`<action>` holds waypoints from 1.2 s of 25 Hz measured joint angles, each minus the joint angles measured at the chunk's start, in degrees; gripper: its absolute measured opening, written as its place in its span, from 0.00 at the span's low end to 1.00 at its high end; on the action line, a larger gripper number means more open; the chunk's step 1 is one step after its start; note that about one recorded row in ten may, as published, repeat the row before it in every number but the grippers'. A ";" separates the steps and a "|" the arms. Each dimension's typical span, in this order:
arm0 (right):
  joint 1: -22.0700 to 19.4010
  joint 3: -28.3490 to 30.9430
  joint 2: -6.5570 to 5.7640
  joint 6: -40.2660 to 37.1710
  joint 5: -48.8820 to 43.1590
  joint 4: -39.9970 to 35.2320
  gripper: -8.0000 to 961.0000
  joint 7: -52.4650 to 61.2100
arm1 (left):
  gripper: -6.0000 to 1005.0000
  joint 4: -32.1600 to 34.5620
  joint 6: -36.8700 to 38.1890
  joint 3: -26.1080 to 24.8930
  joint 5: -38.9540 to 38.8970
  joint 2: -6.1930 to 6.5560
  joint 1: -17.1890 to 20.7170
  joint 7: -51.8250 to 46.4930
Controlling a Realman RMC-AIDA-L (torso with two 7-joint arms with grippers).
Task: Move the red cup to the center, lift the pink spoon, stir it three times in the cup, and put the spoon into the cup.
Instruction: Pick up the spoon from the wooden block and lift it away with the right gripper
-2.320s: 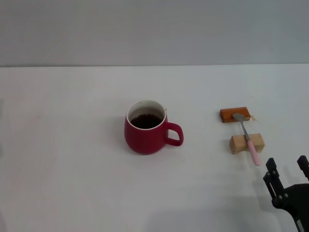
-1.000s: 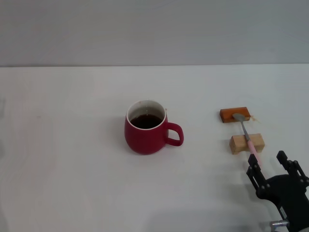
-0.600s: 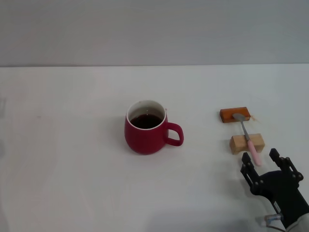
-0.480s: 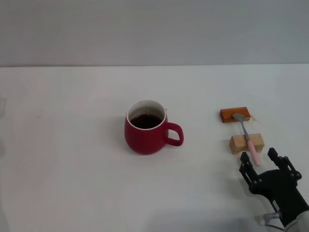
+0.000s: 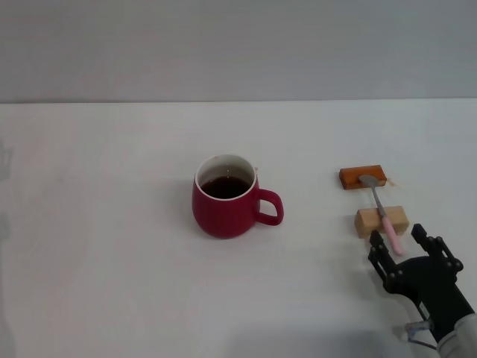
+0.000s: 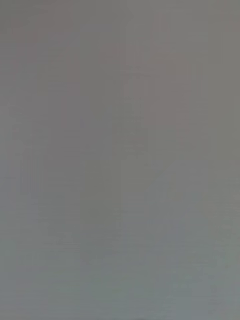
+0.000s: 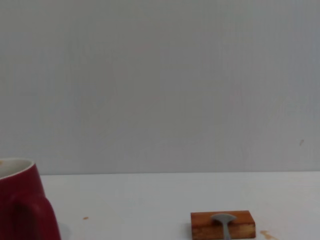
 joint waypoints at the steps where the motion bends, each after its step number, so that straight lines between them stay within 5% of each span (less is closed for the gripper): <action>1: 0.16 0.02 0.02 0.12 0.49 -0.11 0.64 0.00 | 0.84 0.01 0.00 0.00 0.00 0.02 -0.02 0.00; 20: 0.87 -0.35 0.07 0.85 1.37 -0.19 0.59 0.00 | 0.84 0.04 -0.02 0.00 0.00 0.08 -0.04 0.00; 30: 1.09 -0.64 0.01 1.26 1.37 -0.13 0.49 0.00 | 0.84 0.04 -0.04 0.00 0.00 -0.06 -0.03 0.00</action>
